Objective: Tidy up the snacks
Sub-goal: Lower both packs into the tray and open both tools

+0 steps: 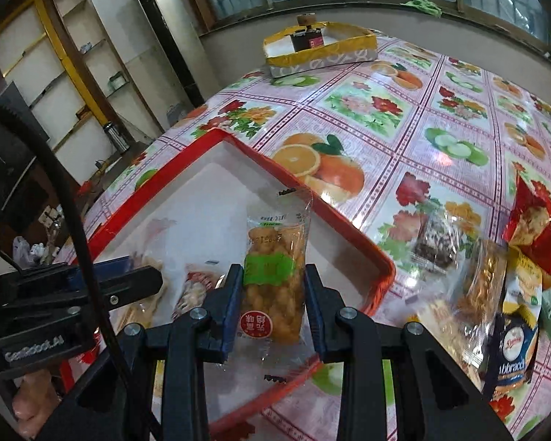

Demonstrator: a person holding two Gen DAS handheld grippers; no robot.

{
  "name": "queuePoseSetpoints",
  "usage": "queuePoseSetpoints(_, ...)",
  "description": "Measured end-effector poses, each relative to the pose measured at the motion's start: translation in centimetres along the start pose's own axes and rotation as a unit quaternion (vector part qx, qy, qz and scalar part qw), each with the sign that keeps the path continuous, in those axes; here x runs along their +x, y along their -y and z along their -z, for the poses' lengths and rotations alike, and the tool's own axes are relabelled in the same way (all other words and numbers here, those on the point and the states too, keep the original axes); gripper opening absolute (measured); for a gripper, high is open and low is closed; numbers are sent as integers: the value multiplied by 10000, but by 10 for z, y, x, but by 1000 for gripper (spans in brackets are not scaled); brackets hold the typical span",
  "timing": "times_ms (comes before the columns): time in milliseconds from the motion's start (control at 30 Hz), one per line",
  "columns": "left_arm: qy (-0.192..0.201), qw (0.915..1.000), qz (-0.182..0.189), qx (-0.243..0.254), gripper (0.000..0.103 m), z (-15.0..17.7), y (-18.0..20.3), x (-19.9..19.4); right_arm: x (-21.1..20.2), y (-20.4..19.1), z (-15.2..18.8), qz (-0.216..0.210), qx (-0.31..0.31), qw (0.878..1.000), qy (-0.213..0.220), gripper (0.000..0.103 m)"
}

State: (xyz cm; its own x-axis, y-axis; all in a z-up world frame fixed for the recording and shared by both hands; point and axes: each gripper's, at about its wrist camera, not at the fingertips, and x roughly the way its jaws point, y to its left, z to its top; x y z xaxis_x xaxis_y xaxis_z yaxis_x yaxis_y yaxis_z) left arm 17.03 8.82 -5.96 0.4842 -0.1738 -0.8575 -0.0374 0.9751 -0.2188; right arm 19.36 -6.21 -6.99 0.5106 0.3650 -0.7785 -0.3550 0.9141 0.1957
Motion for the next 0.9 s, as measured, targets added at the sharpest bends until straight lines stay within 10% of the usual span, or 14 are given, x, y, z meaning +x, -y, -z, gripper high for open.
queuePoseSetpoints(433, 186, 9987, -422, 194, 42, -8, 15, 10, -1, 6, 1, -88, 239, 9997, 64, 39)
queuePoseSetpoints(633, 688, 9972, -162, 230, 75, 11, 25, -27, -61, 17, 23, -454, 752, 9939, 664, 61)
queuePoseSetpoints(900, 732, 9928, 437, 838, 81, 47, 88, -55, -129, 73, 95, -550, 1739, 9770, 1104, 65)
